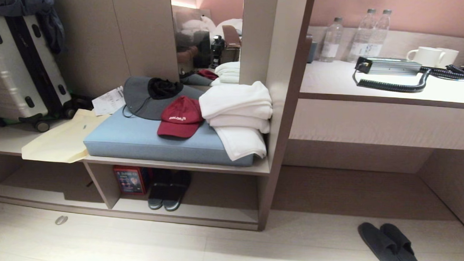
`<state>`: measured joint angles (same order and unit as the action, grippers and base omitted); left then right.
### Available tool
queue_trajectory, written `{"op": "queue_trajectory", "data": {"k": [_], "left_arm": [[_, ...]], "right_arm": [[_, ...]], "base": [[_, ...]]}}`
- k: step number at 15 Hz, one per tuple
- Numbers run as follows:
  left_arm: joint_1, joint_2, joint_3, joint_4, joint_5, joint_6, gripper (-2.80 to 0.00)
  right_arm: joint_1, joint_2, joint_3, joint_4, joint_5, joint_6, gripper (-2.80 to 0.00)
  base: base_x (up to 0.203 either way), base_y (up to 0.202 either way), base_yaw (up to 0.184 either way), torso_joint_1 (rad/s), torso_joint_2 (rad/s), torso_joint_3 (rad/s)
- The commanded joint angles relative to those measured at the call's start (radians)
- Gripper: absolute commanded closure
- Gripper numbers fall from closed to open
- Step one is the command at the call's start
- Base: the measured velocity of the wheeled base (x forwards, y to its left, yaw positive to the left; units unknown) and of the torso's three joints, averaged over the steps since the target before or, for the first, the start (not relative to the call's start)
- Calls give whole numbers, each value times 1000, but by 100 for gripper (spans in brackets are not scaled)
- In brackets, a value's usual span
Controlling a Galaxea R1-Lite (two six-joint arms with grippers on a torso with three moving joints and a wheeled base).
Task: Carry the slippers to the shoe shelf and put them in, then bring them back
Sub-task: Pick up the slippers on the floor
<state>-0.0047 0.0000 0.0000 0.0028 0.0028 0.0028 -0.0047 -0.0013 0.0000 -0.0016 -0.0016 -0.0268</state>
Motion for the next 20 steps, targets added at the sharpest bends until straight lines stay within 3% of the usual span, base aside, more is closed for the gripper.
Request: {"op": "queue_trajectory", "data": {"k": [1, 5, 20], "left_arm": [[0, 2, 2, 0, 0, 2, 0], [0, 2, 2, -1, 0, 2, 0], [0, 2, 2, -1, 0, 3, 0]], "right_arm": [[0, -2, 0, 0, 0, -1, 0], [0, -2, 0, 0, 1, -1, 0], [0, -2, 0, 0, 0, -1, 0]], "base": [[0, 0, 0, 0, 0, 0], [2, -47, 4, 2, 4, -1], [0, -193, 2, 2, 1, 2]]}}
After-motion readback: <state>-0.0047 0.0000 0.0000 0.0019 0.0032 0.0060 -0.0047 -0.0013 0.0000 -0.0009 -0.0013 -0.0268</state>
